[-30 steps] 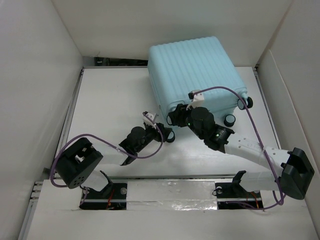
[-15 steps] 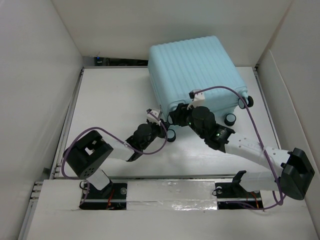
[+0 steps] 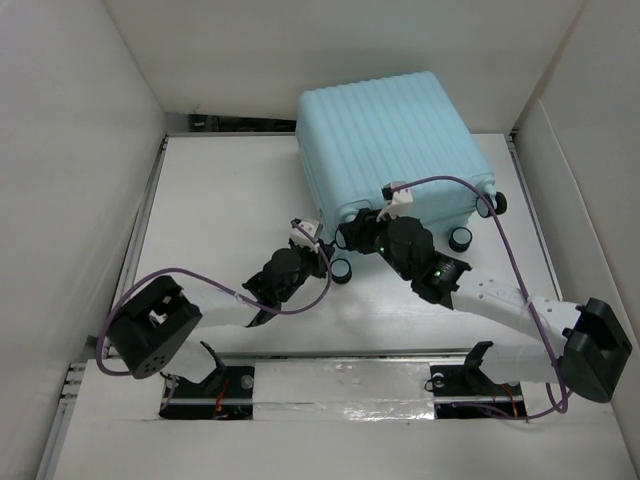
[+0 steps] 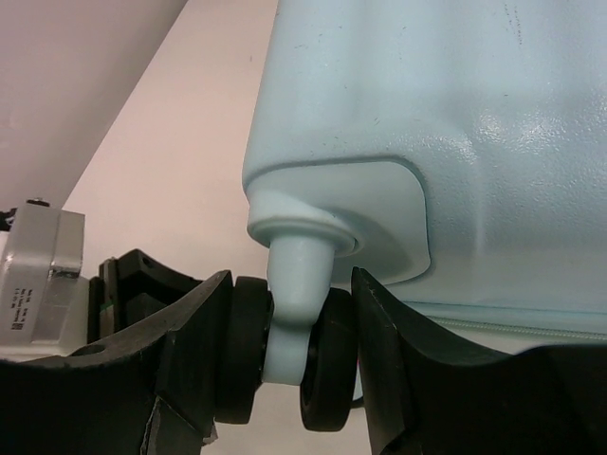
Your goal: Pack the luggage
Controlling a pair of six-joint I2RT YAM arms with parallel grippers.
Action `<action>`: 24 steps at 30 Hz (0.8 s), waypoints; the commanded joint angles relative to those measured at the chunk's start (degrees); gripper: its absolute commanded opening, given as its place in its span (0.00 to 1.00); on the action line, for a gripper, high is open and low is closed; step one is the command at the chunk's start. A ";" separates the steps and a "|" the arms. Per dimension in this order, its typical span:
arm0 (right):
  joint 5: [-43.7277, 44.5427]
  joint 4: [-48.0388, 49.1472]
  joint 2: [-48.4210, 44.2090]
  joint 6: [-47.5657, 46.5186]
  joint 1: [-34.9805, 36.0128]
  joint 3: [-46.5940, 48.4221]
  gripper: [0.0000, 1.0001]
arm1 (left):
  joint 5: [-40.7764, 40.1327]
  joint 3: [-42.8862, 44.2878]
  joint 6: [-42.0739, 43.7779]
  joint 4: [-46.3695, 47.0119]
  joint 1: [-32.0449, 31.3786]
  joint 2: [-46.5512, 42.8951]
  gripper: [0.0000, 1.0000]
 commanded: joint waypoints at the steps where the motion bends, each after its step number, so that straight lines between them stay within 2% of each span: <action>1: -1.81 -3.84 -1.22 -0.67 0.52 -2.36 0.00 | -10.45 0.32 3.21 1.74 1.38 -6.29 0.00; 4: -1.80 -4.02 -2.36 -0.58 0.52 -3.15 0.00 | -13.36 0.76 3.92 -2.06 2.17 -5.86 0.00; 7: -1.72 -4.02 -3.33 -0.58 0.52 -4.21 0.00 | -9.77 -1.17 3.65 0.04 2.79 -6.56 0.00; 9: -1.63 -4.28 -3.69 -0.67 0.52 -4.47 0.00 | -11.41 -0.30 3.48 -1.27 2.79 -6.12 0.00; 11: -1.80 -4.37 -4.21 -0.58 -0.01 -4.64 0.00 | -11.87 0.41 3.04 -4.53 5.15 -4.98 0.00; 12: -1.89 -4.11 -4.30 -0.58 -0.01 -4.99 0.00 | -10.91 0.06 0.60 -4.70 8.64 -4.98 0.00; 16: -2.77 -3.93 -4.13 -0.49 -0.54 -5.35 0.00 | -9.23 -2.31 -5.57 -7.16 15.60 -7.78 0.00; 21: -2.77 -3.84 -4.56 -0.40 -1.06 -5.79 0.00 | -10.29 -3.11 -9.79 -10.33 20.10 -12.97 0.00; 24: -3.12 -3.84 -4.92 -0.84 -1.07 -5.70 0.00 | -9.67 -3.02 -9.71 -8.84 20.10 -15.35 0.00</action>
